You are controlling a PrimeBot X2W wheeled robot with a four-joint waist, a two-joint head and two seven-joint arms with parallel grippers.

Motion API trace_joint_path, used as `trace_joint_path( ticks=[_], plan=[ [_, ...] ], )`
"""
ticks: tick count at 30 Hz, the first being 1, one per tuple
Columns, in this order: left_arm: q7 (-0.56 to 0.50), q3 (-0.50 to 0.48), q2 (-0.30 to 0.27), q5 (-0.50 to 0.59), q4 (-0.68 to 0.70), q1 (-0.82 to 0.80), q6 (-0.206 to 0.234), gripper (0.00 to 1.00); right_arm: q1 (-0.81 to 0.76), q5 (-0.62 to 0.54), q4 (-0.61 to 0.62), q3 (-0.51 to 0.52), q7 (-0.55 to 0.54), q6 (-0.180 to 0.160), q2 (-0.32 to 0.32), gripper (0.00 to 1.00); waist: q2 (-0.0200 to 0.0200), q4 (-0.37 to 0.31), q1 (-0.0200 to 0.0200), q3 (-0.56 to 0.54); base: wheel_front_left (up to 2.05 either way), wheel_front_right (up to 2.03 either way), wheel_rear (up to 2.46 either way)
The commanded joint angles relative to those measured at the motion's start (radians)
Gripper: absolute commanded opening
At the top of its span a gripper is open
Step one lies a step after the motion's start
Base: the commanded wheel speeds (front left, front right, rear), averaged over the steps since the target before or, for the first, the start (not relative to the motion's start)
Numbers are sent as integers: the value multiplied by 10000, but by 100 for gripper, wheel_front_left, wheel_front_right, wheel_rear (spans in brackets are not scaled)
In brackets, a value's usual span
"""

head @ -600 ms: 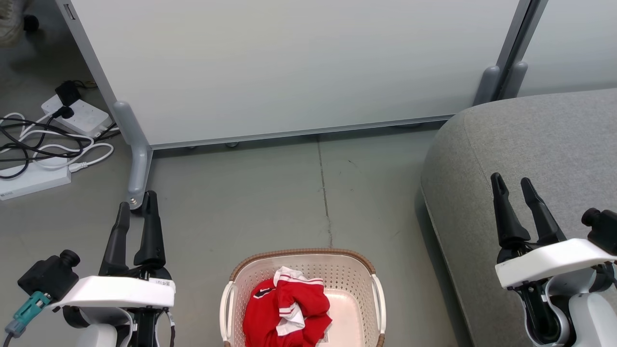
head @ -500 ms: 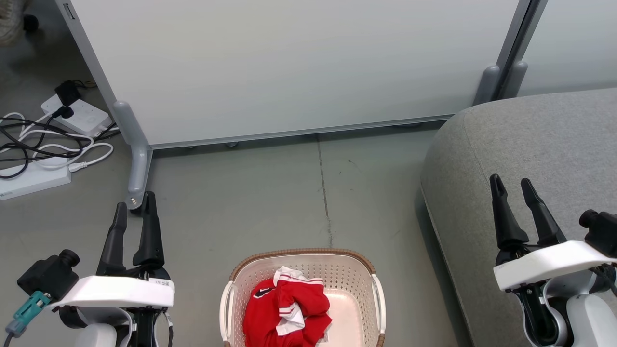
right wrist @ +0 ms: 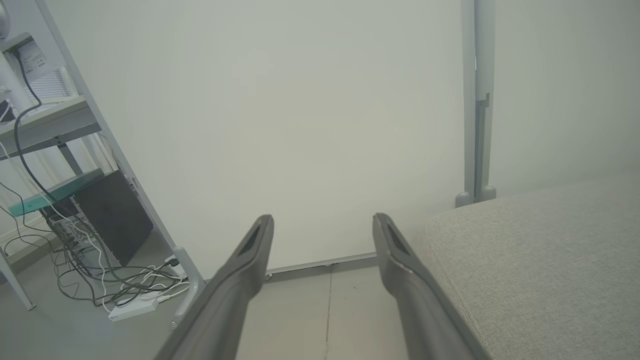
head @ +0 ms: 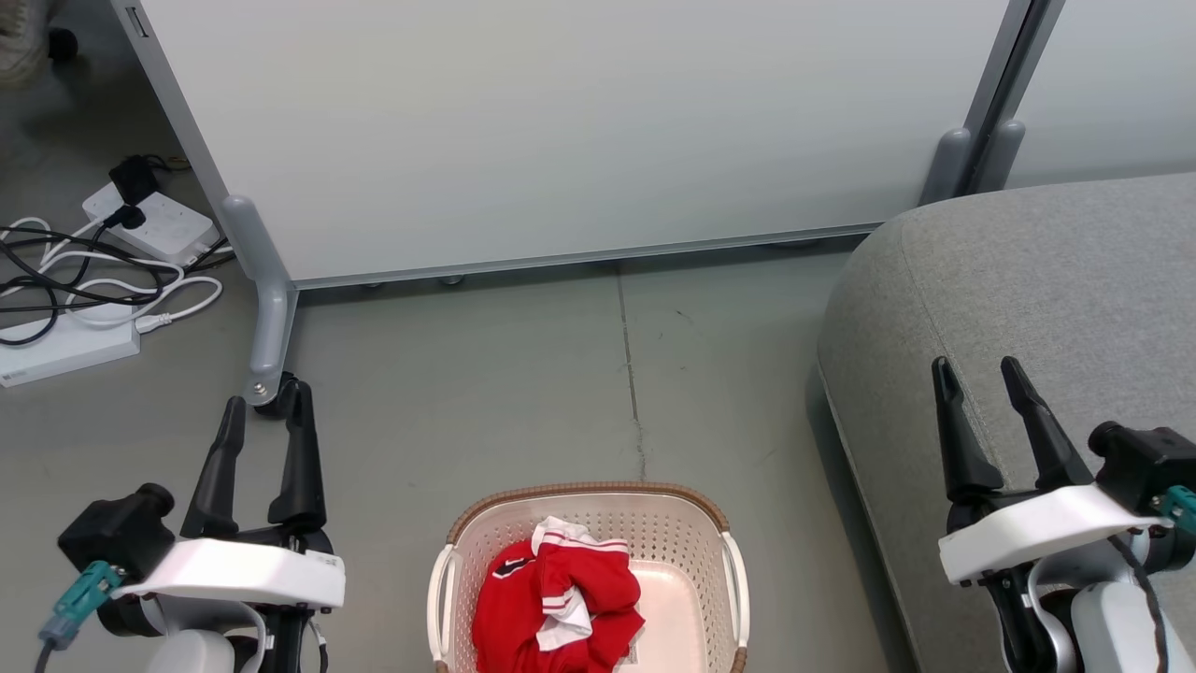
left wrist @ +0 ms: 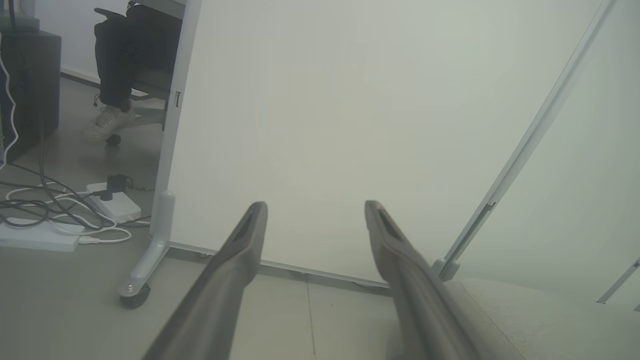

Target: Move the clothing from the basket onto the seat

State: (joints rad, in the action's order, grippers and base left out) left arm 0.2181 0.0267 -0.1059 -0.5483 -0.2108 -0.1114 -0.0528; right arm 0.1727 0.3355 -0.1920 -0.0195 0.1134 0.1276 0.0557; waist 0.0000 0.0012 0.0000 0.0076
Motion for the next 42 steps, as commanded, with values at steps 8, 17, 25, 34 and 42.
trace_joint_path(
  ticks=[8, 17, 25, 34, 42],
  plan=[
    [122, 295, -74, 1078, -360, -364, 17, 100, 68, -741, -428, -13, 362, 42, 0, 100, 0, 41, 0, 41, 0, 0, 0],
    [208, 447, -152, 1919, -1061, -505, 197, 100, 65, -1471, -822, -13, 527, 45, -29, 100, 0, 42, 0, 21, 0, 0, 0],
    [273, 400, -151, 2389, -1559, -573, 380, 100, 16, -1943, -1031, -26, 551, 46, -34, 100, 0, 54, 0, 60, 0, 0, 0],
    [342, 415, -103, 2812, -1839, -646, 548, 100, -74, -2072, -1111, 34, 618, 48, -29, 100, 0, 108, 0, 86, 0, 0, 0],
    [406, 459, -149, 3181, -2090, -698, 606, 100, -147, -2203, -1154, 77, 761, 50, -23, 100, 0, 154, 0, 78, 0, 0, 0]
  ],
)
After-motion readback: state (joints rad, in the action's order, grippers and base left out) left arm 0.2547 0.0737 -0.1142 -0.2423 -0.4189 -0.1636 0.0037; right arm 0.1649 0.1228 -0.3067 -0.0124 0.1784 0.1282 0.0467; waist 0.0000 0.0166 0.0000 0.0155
